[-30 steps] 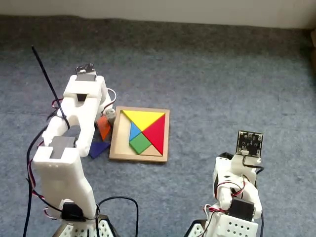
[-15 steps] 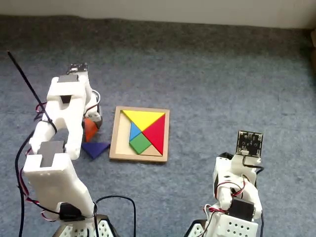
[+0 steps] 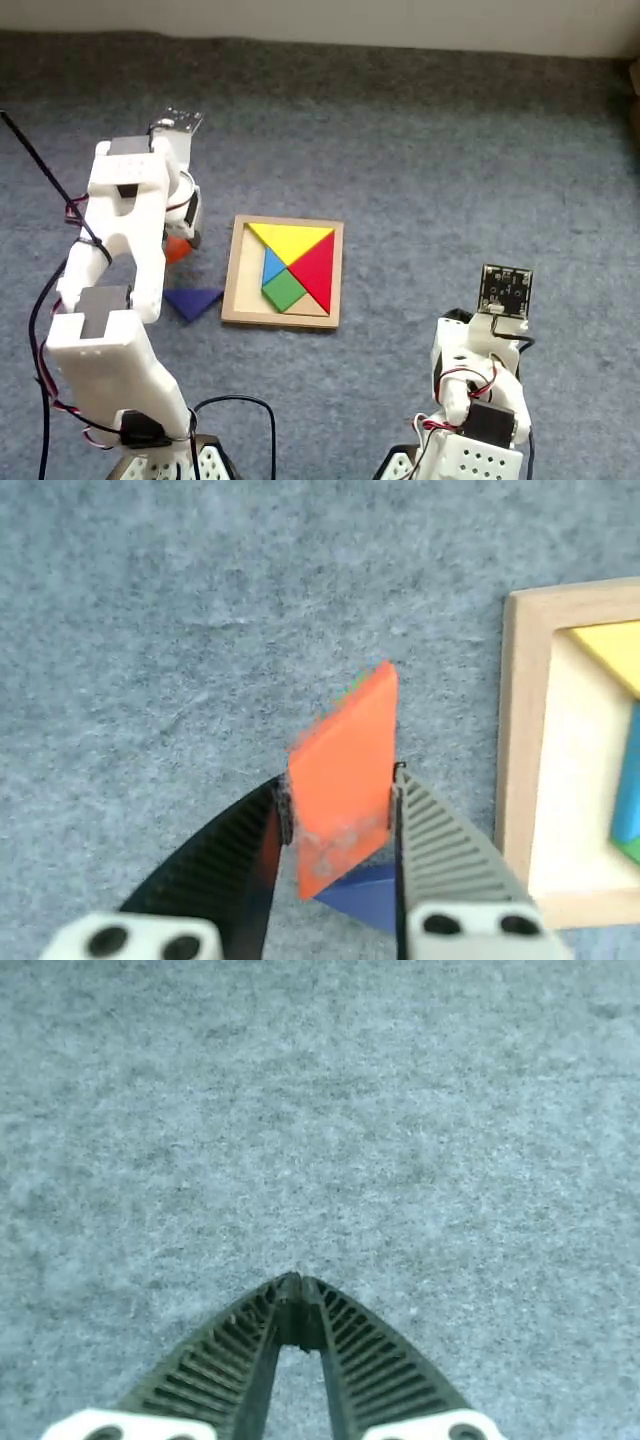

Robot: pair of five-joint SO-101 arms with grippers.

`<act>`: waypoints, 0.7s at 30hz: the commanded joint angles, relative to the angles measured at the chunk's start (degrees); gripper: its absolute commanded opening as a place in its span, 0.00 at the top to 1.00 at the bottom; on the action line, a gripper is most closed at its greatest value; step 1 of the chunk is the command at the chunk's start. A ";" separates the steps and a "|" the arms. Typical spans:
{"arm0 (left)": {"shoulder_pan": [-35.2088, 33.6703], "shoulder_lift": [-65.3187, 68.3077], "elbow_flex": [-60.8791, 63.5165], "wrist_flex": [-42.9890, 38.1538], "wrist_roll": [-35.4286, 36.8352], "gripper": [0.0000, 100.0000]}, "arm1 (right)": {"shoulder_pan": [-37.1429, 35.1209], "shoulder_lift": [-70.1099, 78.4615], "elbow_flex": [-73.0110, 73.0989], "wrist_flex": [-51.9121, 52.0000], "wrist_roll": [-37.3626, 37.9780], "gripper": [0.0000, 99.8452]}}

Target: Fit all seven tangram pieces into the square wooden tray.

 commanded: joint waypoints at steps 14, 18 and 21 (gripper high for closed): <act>3.21 -3.30 -2.95 3.96 -0.53 0.77 | 0.84 -0.84 6.29 -1.19 -0.44 0.99; 5.41 -3.21 -0.04 3.43 -0.44 0.77 | 0.84 -0.84 6.29 -1.19 -0.44 0.99; 6.37 -3.21 3.82 -1.05 -0.44 0.77 | 0.84 -0.84 6.29 -1.19 -0.44 0.99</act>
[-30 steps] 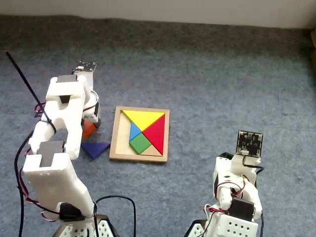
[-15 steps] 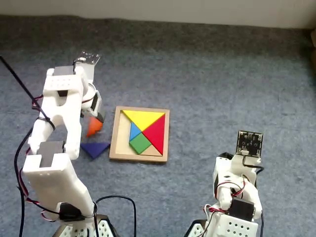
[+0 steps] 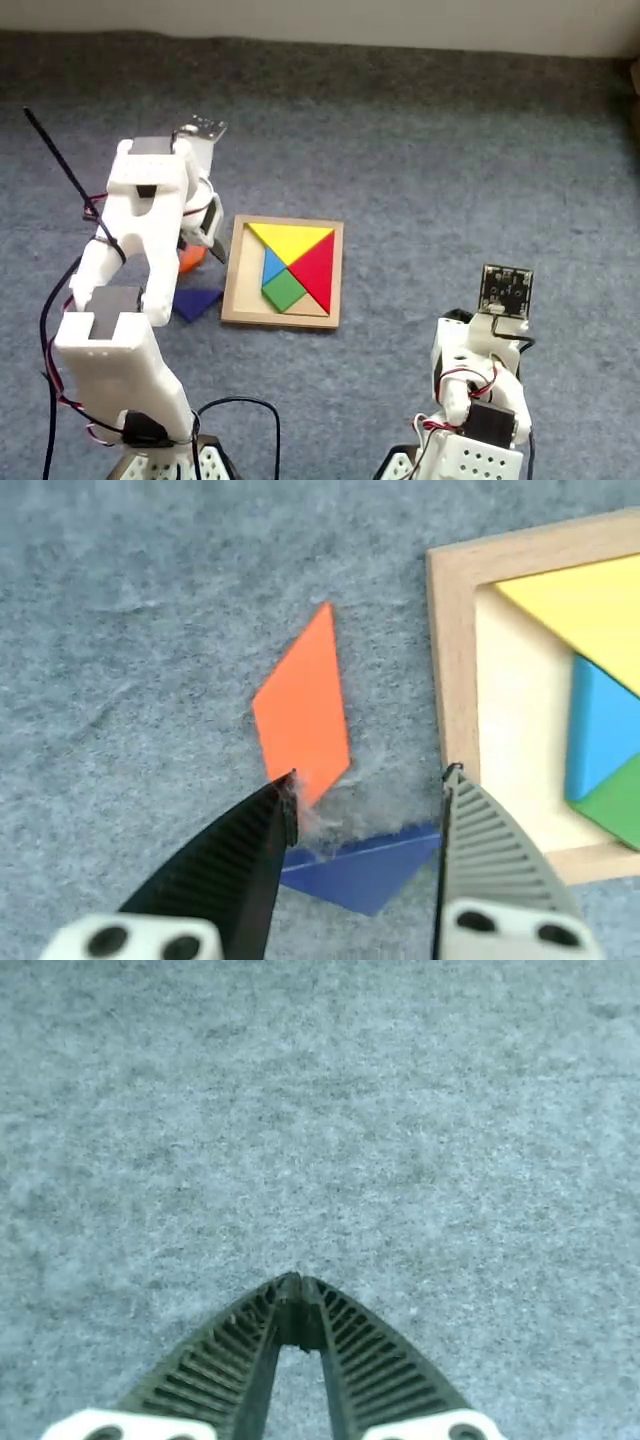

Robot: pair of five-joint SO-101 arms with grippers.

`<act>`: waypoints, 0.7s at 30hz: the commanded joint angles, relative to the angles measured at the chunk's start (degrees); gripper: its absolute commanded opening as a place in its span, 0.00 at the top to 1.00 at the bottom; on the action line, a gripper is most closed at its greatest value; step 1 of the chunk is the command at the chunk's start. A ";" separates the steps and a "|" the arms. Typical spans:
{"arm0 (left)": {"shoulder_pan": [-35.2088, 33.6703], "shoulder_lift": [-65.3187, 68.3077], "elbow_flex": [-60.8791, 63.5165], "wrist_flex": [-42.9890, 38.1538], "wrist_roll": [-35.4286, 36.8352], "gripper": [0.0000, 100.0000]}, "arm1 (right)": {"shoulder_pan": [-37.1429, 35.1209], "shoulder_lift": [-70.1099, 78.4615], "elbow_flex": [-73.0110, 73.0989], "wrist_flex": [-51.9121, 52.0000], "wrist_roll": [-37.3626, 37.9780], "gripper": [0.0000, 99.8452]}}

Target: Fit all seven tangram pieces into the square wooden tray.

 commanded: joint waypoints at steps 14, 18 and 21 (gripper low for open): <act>-4.53 -0.22 6.37 -10.29 -0.26 0.77 | 0.84 -0.84 6.29 -1.19 -0.44 0.99; -4.70 3.91 0.57 -6.07 -0.26 0.77 | 0.84 -0.84 6.29 -1.19 -0.44 0.99; -4.70 8.13 -4.26 -3.25 -0.26 0.81 | 0.84 -0.84 6.29 -1.19 -0.44 0.99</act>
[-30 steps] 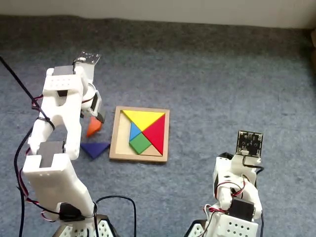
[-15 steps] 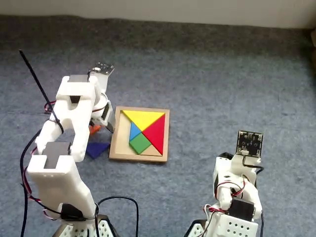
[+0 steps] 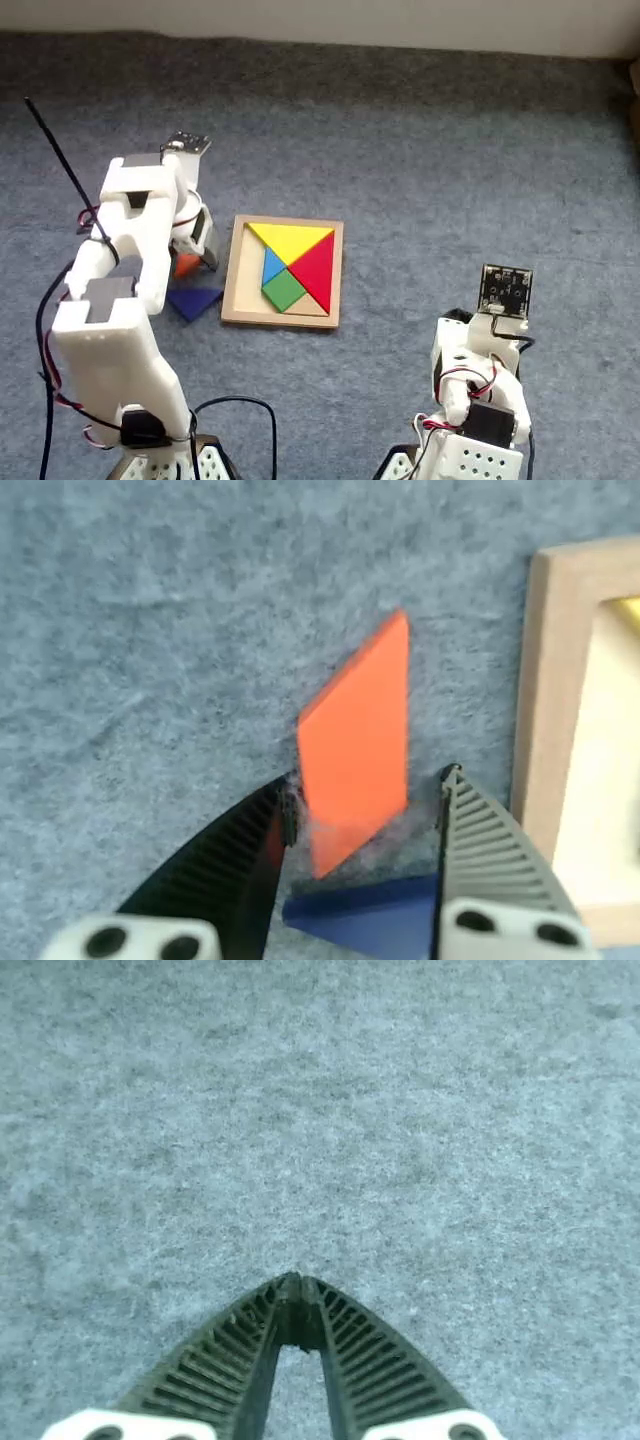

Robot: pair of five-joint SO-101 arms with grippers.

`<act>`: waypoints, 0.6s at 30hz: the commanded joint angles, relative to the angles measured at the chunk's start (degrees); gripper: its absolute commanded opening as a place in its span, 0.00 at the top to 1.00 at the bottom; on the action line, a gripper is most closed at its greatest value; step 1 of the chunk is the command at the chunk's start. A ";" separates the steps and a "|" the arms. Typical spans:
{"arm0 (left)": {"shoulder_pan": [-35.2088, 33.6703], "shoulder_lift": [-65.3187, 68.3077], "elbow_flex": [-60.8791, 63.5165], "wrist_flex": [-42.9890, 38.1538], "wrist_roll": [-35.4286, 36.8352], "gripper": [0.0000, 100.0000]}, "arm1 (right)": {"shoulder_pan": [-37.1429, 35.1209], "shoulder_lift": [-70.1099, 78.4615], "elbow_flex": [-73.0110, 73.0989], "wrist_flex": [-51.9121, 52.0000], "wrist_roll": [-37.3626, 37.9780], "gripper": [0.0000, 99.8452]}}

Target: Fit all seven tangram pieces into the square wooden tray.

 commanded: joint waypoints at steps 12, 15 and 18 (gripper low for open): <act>-2.24 4.35 -24.57 18.46 -0.35 0.84 | 0.84 -0.84 6.29 -1.19 -0.44 0.99; -0.75 2.07 -26.07 20.57 -0.35 0.84 | 0.84 -0.84 6.29 -1.19 -0.44 0.99; 0.04 1.01 -25.80 20.66 -0.35 0.84 | 0.84 -0.84 6.29 -1.19 -0.44 0.99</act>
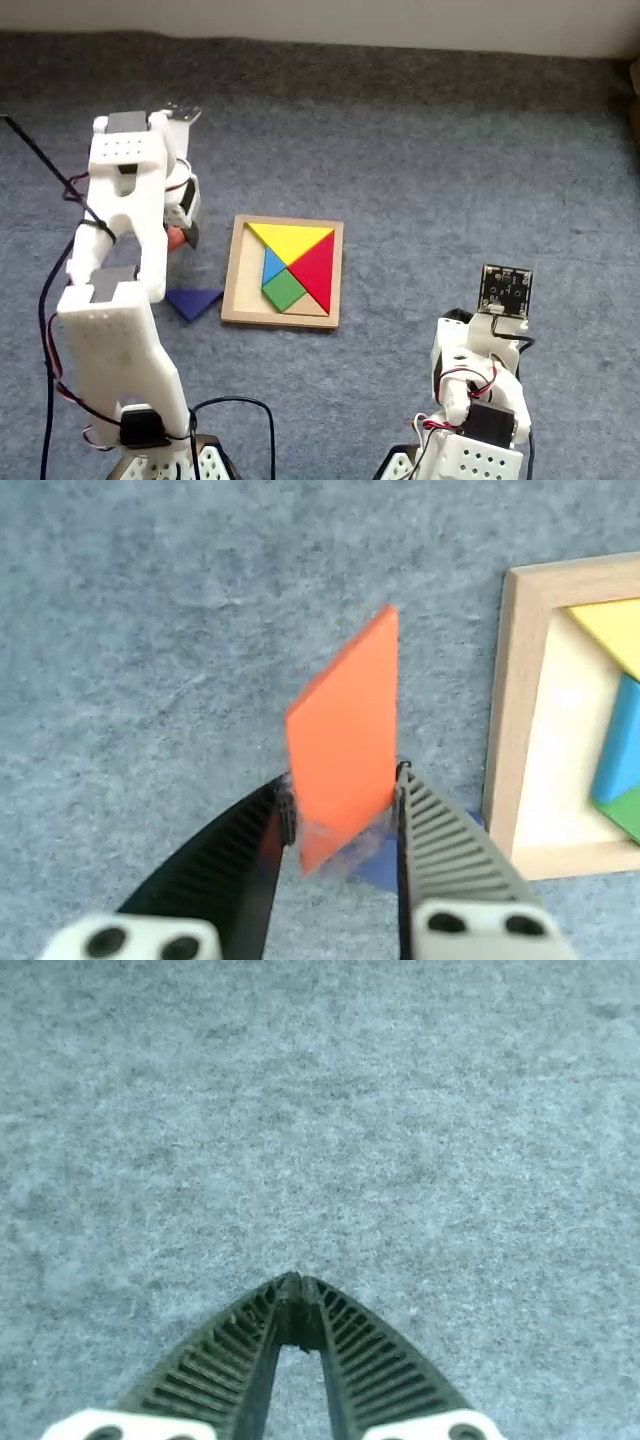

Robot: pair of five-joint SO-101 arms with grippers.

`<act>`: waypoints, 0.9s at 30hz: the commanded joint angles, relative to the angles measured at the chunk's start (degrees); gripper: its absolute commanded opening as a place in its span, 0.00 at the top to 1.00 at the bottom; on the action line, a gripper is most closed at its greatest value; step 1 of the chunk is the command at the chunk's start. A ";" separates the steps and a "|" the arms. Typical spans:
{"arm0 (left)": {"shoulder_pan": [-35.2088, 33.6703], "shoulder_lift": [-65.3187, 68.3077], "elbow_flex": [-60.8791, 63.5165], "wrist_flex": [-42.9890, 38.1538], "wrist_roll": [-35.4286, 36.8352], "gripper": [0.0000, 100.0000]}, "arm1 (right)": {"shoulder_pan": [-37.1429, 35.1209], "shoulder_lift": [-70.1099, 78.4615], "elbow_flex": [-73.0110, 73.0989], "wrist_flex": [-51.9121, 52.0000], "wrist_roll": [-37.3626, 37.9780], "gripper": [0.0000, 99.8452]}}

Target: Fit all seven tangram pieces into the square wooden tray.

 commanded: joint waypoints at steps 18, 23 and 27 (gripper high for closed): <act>-4.79 0.92 -2.33 -4.22 -0.35 0.81 | 0.84 -0.84 6.29 -1.19 -0.44 0.99; -3.03 4.70 -0.66 -4.48 -0.35 0.81 | 0.84 -0.84 6.29 -1.19 -0.44 0.99; -0.13 11.03 -1.89 -4.04 -0.35 0.81 | 0.84 -0.84 6.29 -1.19 -0.44 0.99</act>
